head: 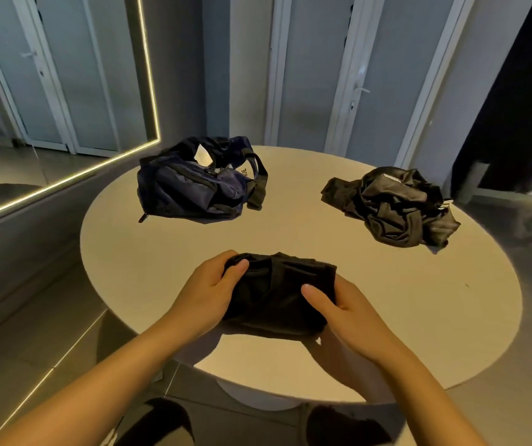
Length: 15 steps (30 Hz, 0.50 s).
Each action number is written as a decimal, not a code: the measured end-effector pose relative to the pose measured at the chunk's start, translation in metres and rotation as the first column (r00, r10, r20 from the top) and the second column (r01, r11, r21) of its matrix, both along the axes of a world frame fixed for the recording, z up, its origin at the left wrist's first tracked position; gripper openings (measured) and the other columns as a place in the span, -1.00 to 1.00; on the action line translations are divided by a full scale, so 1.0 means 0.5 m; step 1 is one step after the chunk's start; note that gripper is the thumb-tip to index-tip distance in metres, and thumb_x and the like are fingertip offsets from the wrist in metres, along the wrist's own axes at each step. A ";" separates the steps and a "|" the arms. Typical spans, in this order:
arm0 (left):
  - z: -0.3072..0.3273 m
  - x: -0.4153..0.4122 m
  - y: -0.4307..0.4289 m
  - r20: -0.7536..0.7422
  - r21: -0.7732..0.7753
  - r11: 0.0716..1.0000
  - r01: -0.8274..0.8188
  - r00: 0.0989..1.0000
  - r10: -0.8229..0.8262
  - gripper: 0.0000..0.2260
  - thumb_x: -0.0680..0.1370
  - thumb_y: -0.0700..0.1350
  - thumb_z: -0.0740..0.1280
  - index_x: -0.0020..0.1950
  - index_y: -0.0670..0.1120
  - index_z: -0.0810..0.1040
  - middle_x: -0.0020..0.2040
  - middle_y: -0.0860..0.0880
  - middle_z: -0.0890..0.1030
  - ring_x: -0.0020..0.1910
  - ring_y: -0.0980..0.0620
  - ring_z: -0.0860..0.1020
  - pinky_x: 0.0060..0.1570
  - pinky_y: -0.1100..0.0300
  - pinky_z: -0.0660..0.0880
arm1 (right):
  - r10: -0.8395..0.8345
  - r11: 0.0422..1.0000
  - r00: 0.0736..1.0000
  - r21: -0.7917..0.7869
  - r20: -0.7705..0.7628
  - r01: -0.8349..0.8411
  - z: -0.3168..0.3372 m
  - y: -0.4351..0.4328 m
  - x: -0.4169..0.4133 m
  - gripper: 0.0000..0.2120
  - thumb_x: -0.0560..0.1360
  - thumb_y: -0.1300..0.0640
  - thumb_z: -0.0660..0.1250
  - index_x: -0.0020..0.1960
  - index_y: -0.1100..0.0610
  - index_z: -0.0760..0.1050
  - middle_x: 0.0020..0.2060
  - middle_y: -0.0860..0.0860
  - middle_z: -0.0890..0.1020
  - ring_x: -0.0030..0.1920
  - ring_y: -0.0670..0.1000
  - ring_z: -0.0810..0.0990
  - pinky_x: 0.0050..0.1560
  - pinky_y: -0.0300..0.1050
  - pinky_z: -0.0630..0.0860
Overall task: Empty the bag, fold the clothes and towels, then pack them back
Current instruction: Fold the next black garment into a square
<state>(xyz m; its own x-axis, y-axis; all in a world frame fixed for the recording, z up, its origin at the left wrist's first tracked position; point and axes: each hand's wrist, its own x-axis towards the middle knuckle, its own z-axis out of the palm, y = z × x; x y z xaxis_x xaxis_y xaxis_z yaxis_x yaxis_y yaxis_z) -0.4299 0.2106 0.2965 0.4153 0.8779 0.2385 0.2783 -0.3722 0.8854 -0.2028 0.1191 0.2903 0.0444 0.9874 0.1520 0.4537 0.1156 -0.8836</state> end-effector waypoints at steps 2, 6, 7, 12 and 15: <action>-0.001 0.015 0.006 -0.004 -0.017 0.996 -0.084 0.996 0.084 -0.76 0.72 -0.01 0.19 0.05 -0.05 0.63 -0.08 0.03 0.69 -0.07 0.13 0.62 -0.04 0.09 0.54 | -0.061 0.998 0.998 -0.008 -0.009 0.061 -0.003 0.015 -0.003 -0.78 0.67 -0.09 0.23 0.25 -0.10 0.55 0.12 -0.15 0.68 0.19 -0.03 0.64 0.19 0.02 0.58; -0.015 0.036 0.027 -0.003 -0.140 0.974 -0.177 0.984 0.179 -0.75 0.71 -0.01 0.21 0.07 -0.05 0.66 -0.05 0.01 0.70 -0.03 0.05 0.63 0.01 0.05 0.57 | -0.240 0.970 0.970 -0.019 0.031 0.240 -0.011 0.045 -0.018 -0.66 0.67 -0.11 0.20 0.01 0.11 0.61 -0.13 -0.02 0.70 -0.10 -0.05 0.66 -0.03 0.03 0.58; -0.019 0.040 0.034 0.013 -0.191 0.962 -0.196 0.979 0.202 -0.75 0.70 -0.01 0.23 0.06 -0.06 0.68 -0.05 0.00 0.71 -0.02 0.01 0.64 0.05 0.01 0.58 | -0.290 0.956 0.956 -0.032 0.037 0.291 -0.014 0.056 -0.021 -0.61 0.67 -0.09 0.20 -0.06 0.21 0.57 -0.19 0.08 0.67 -0.17 0.01 0.64 -0.12 0.02 0.54; -0.013 0.048 0.055 0.068 -0.242 0.917 -0.319 0.937 0.344 -0.90 0.63 -0.06 0.36 -0.01 -0.04 0.64 -0.08 -0.01 0.68 0.00 -0.07 0.65 -0.06 0.08 0.57 | -0.430 0.895 0.900 -0.100 0.076 0.436 -0.019 0.092 -0.027 -0.62 0.66 -0.01 0.21 -0.26 0.19 0.39 -0.33 0.10 0.54 -0.32 0.06 0.48 -0.30 -0.07 0.32; -0.005 0.052 0.029 -0.053 0.291 0.901 -0.322 0.935 0.351 -0.83 0.63 -0.03 0.34 0.22 0.04 0.52 0.16 0.09 0.58 0.15 0.08 0.54 0.14 0.13 0.47 | -0.427 0.894 0.897 -0.100 0.113 0.438 -0.023 0.099 -0.024 -0.67 0.67 0.00 0.20 -0.17 0.17 0.48 -0.25 0.08 0.61 -0.23 0.07 0.58 -0.27 -0.08 0.40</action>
